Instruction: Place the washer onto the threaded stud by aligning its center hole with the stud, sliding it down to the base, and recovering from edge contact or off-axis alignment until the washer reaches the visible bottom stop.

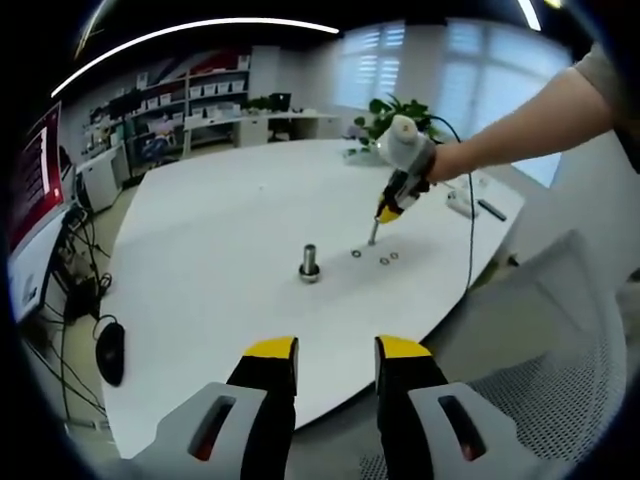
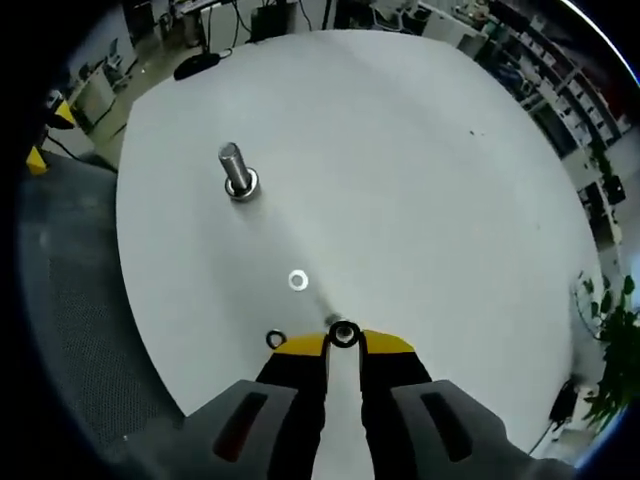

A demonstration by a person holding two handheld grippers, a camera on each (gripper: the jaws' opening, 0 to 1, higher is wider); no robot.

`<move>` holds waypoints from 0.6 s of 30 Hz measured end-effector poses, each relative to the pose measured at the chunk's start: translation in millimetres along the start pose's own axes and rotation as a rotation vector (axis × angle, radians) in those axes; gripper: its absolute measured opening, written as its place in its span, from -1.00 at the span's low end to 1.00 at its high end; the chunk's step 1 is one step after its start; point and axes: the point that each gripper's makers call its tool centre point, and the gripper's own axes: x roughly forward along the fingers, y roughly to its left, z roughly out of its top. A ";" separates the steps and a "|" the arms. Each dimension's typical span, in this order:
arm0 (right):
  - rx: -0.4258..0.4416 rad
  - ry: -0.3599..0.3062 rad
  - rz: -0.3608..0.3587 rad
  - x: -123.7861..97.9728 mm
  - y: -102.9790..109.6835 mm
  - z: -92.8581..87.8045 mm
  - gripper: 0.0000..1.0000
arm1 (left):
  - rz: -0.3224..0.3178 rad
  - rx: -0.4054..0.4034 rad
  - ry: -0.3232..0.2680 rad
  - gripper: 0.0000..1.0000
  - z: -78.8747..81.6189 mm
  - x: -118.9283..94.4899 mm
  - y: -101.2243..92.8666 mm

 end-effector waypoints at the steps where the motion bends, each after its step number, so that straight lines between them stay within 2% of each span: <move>1: -0.001 0.001 0.000 0.5 -0.1 -0.2 -0.73 | 0.002 0.000 0.000 -0.43 -0.1 0.0 0.3; 11: -0.008 0.014 0.012 11.0 -0.3 -4.5 -0.73 | 0.005 0.002 0.007 -0.43 -1.5 0.1 0.7; 18: 0.026 0.027 0.031 30.7 3.7 -9.4 -0.72 | 0.009 -0.001 0.013 -0.43 -2.7 0.2 1.4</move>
